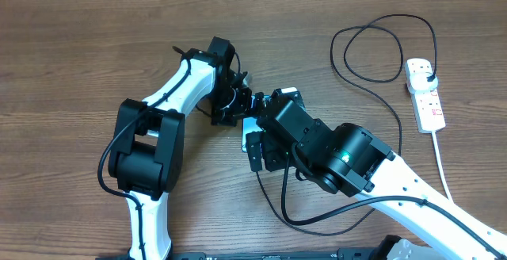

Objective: Plug charger to phone and switch on socket
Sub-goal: 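Move the right gripper over the white power strip's orange switch, then press the power strip's switch down with the right gripper tip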

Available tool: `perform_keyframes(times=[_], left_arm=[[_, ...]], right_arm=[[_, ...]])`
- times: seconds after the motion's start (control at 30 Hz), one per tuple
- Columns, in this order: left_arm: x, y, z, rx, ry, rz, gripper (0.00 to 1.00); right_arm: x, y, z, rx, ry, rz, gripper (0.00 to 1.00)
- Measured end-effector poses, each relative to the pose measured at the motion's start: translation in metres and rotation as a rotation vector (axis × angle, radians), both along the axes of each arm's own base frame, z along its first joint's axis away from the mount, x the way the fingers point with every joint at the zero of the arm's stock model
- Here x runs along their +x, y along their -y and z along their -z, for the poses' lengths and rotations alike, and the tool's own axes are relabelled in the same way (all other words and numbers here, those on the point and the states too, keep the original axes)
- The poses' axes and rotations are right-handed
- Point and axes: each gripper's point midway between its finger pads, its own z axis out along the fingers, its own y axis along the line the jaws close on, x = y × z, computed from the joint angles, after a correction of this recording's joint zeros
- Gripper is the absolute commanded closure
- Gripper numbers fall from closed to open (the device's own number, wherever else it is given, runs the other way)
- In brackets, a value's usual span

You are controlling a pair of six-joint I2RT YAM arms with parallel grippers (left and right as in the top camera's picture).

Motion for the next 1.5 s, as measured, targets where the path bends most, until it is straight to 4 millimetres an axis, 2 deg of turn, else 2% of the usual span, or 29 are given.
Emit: perform_keyframes(times=[0.03, 0.17, 0.27, 0.33, 0.4, 0.5, 0.6, 0.7, 0.8, 0.97, 1.07, 1.27, 1.33, 1.5], left_arm=[[-0.002, -0.003, 0.0, 0.015, -0.008, 0.0, 0.0], [-0.009, -0.019, 0.0, 0.106, -0.008, 0.004, 0.0], [-0.012, -0.033, -0.014, 0.173, 0.025, -0.01, 0.0], [-0.009, -0.039, -0.038, 0.193, 0.092, -0.026, 0.01], [-0.004, -0.045, -0.075, 0.206, 0.2, -0.054, 0.0], [-0.005, -0.056, -0.136, 0.22, 0.378, -0.098, 0.01], [-0.018, -0.07, -0.187, 0.248, 0.521, -0.146, 0.0], [-0.031, -0.081, -0.217, 0.258, 0.624, -0.19, 0.01], [-0.052, -0.095, -0.22, 0.265, 0.671, -0.238, 0.0], [-0.096, -0.121, -0.192, 0.315, 0.644, -0.321, 0.0], [-0.115, -0.137, -0.192, 0.343, 0.651, -0.388, 0.01], [-0.138, -0.155, -0.228, 0.288, 0.789, -0.511, 0.0], [-0.15, -0.161, -0.243, 0.255, 0.851, -0.547, 0.0], [-0.173, -0.184, -0.256, 0.281, 0.935, -0.609, 0.0]], right_arm=[[0.0, 0.0, 0.0, -0.002, 0.001, 0.001, 0.02], [0.001, 0.001, 0.0, -0.003, 0.004, 0.009, 0.32], [0.002, 0.008, 0.002, -0.016, -0.008, 0.031, 0.6], [0.006, 0.02, 0.005, -0.031, -0.028, 0.088, 0.74], [0.012, 0.039, 0.008, -0.056, -0.052, 0.165, 0.84], [0.029, 0.079, 0.013, -0.085, -0.087, 0.323, 0.96], [0.05, 0.125, 0.014, -0.088, -0.103, 0.503, 0.96], [0.067, 0.173, 0.013, -0.082, -0.104, 0.677, 0.96], [0.083, 0.226, 0.011, -0.055, -0.085, 0.861, 0.96], [0.095, 0.304, 0.017, 0.004, -0.09, 1.11, 0.96], [0.096, 0.332, 0.031, 0.025, -0.142, 1.188, 0.96], [0.108, 0.384, 0.079, 0.058, -0.328, 1.276, 0.96], [0.118, 0.4, 0.093, 0.083, -0.375, 1.295, 0.96], [0.139, 0.432, 0.118, 0.121, -0.426, 1.323, 0.96]])
